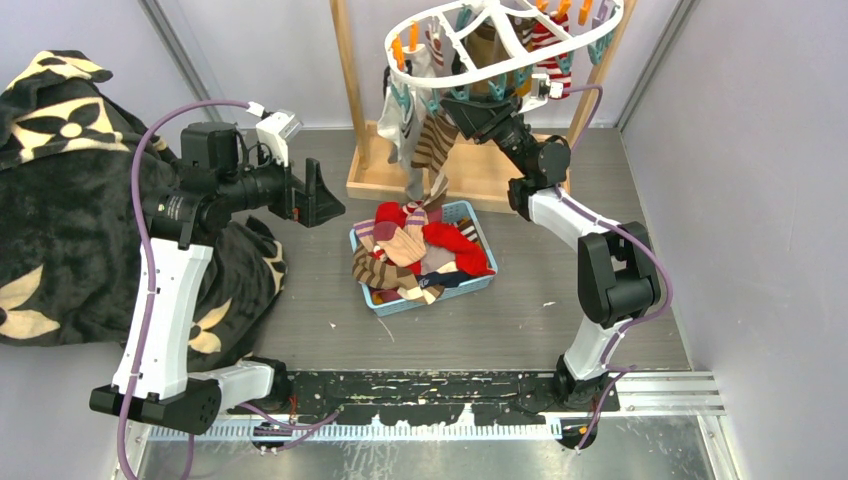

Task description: Clip the socks to the hanger

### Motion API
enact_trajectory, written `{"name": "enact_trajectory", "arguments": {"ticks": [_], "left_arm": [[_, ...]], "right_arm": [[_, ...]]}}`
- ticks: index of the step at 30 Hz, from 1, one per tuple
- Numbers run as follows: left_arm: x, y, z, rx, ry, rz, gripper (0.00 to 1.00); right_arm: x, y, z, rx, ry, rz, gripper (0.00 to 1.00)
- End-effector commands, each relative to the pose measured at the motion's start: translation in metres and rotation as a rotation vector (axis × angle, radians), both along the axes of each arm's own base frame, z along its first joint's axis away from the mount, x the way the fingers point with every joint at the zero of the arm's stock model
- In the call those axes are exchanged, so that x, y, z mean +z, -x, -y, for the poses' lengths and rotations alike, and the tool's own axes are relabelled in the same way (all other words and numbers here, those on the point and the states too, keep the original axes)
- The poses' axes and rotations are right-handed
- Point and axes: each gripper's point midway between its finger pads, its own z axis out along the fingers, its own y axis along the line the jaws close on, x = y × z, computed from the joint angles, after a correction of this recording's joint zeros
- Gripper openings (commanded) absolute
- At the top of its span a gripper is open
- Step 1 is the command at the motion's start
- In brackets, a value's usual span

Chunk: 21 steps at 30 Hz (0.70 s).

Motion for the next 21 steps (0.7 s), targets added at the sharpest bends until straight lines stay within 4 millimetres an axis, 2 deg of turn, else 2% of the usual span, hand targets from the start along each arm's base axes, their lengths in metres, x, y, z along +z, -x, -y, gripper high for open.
{"name": "enact_trajectory", "arguments": {"ticks": [1,6,12,17,21], "left_arm": [[0.02,0.006,-0.001,-0.014,0.003,0.078,1.0],[0.021,0.006,-0.001,-0.01,0.0,0.081,1.0],[0.022,0.005,-0.001,-0.008,0.004,0.085,1.0],[0.027,0.002,0.001,0.005,0.032,0.089,1.0],[0.035,-0.011,0.009,0.015,0.079,0.088,1.0]], "right_arm": [[0.034,0.026,0.007,0.001,-0.025,0.122,0.39],[0.036,0.03,0.009,-0.003,-0.026,0.125,0.35],[0.028,0.024,0.009,-0.031,-0.044,0.086,0.27],[0.022,0.026,-0.017,-0.068,0.017,0.076,0.25],[0.027,0.029,-0.032,-0.108,0.028,0.079,0.25]]}}
